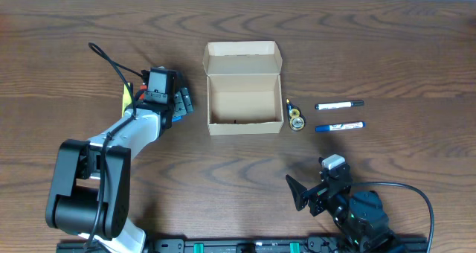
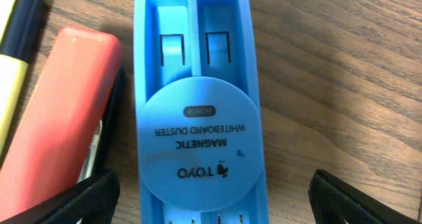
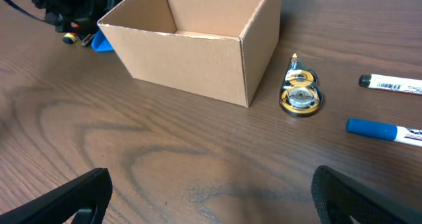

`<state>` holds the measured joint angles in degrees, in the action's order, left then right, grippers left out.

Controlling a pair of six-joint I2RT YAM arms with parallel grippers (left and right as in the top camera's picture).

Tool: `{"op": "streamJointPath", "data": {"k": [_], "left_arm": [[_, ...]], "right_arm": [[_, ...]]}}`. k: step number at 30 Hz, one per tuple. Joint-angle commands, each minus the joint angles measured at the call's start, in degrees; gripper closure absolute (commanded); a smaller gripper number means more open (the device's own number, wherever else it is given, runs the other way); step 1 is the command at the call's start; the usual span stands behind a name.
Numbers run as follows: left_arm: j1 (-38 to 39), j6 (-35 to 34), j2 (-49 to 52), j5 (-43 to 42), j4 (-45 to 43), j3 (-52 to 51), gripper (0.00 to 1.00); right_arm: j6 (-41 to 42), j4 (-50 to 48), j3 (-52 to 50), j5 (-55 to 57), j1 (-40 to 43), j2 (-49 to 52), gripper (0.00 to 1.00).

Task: Pack container
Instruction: 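Move the left gripper over the blue duster and grasp it, then lift the blue duster with the left gripper and lower it into the box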

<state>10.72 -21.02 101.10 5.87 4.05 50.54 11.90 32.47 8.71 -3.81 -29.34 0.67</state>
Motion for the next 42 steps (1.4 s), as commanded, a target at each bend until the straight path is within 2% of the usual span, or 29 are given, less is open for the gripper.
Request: {"op": "streamJointPath", "data": {"k": [1,9,13,15,23,27,35,38,42], "left_arm": [[0.28,-0.46,1.66,2.47,-0.07,1.07,0.09],[1.05,-0.46,2.75,3.34,-0.46,1.46,0.13],[1.05,-0.46,2.75,3.34,-0.44,1.49,0.25],[1.05,-0.46,2.75,3.32,-0.44,1.49,0.38],[1.05,-0.46,2.73,3.32,-0.39,1.55,0.44],[1.05,0.0,2.67,3.39,2.91,4.28,0.52],[1.2,7.56,1.4,3.76,15.39,18.58,0.65],[1.97,12.31,0.52,3.56,20.13,24.5,0.66],[5.11,20.98,-1.36,3.41,26.95,32.09,0.73]], "right_arm": [[-0.61,0.07,-0.17,0.39,-0.63,-0.35,0.01],[-0.61,0.07,-0.17,0.39,-0.63,-0.35,0.01],[-0.61,0.07,-0.15,0.39,-0.63,-0.35,0.01],[-0.61,0.07,-0.15,0.39,-0.63,-0.35,0.01],[-0.61,0.07,-0.15,0.42,-0.63,-0.35,0.01],[-0.61,0.07,-0.15,0.42,-0.63,-0.35,0.01],[-0.61,0.07,-0.15,0.42,-0.63,-0.35,0.01],[-0.61,0.07,-0.17,0.39,-0.63,-0.35,0.01],[-0.61,0.04,-0.17,0.39,-0.63,-0.35,0.01]]}}
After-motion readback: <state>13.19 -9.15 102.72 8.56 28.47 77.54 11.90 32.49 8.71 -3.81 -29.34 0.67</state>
